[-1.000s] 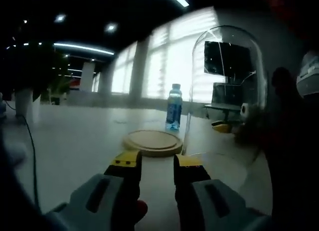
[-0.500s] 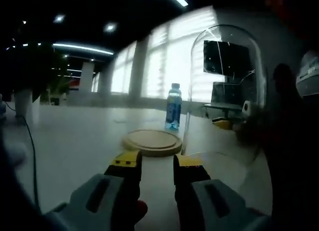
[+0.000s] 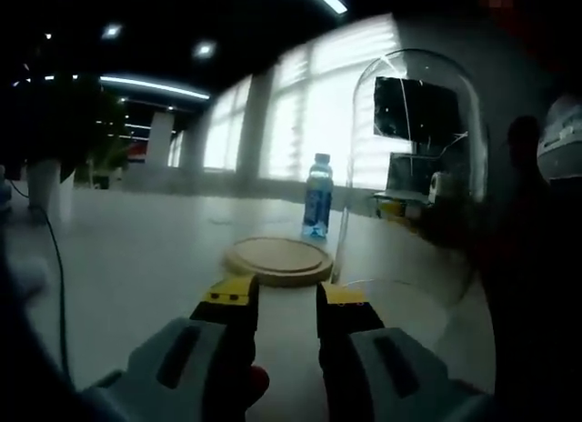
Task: Open the cover put in the Mizone put the cover back on
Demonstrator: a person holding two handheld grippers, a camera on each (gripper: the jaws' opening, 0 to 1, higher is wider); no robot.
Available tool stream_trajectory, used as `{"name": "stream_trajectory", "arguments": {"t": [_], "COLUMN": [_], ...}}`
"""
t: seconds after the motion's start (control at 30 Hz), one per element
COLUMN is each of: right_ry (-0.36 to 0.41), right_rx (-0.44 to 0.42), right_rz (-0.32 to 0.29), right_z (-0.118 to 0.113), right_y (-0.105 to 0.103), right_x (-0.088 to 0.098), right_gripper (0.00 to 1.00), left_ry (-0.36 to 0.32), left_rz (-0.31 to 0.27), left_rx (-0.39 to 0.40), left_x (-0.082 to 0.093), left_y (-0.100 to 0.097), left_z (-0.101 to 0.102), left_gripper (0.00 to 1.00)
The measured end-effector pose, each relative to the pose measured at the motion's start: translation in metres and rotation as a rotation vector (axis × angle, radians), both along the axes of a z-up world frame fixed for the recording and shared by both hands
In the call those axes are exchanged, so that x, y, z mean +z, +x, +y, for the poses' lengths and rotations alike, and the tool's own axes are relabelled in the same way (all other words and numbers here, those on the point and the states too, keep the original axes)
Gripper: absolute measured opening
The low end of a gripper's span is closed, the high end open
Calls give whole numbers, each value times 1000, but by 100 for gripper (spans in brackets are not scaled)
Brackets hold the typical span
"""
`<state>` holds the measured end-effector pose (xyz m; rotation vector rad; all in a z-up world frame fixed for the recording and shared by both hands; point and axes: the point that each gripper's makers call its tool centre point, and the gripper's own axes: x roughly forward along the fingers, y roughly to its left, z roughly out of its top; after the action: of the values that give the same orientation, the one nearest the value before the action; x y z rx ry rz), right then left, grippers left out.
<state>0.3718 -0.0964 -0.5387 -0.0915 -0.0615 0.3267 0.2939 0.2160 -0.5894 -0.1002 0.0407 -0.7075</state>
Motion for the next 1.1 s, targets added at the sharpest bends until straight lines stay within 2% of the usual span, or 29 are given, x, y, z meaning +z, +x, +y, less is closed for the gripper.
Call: {"name": "stream_trajectory", "arguments": {"t": [0.03, 0.2, 0.27, 0.33, 0.4, 0.7, 0.97, 1.1], "right_ry": [2, 33, 49, 54, 29, -14, -1, 6], "right_rx": [-1, -2, 5, 11, 4, 1, -24, -24], "right_rz": [-2, 2, 1, -2, -8, -51, -49, -36], "right_z": [0, 0, 1, -1, -3, -4, -4, 2], "right_y": [4, 28, 37, 49, 58, 84, 116, 130], "right_x": [3, 19, 25, 32, 36, 61, 84, 89], "right_gripper": [3, 2, 3, 10, 17, 18, 23, 23], "left_ry": [1, 0, -1, -5, -10, -38, -34, -30], "left_rz": [1, 2, 3, 4, 5, 11, 16, 16], "left_rx": [-1, -1, 0, 2, 2, -13, -20, -22], "left_x": [0, 0, 0, 0, 0, 2, 1, 1], "left_y": [0, 0, 0, 0, 0, -1, -1, -1], "left_z": [0, 0, 0, 1, 2, 2, 0, 0], "left_gripper": [19, 19, 19, 19, 19, 19, 19, 19]}}
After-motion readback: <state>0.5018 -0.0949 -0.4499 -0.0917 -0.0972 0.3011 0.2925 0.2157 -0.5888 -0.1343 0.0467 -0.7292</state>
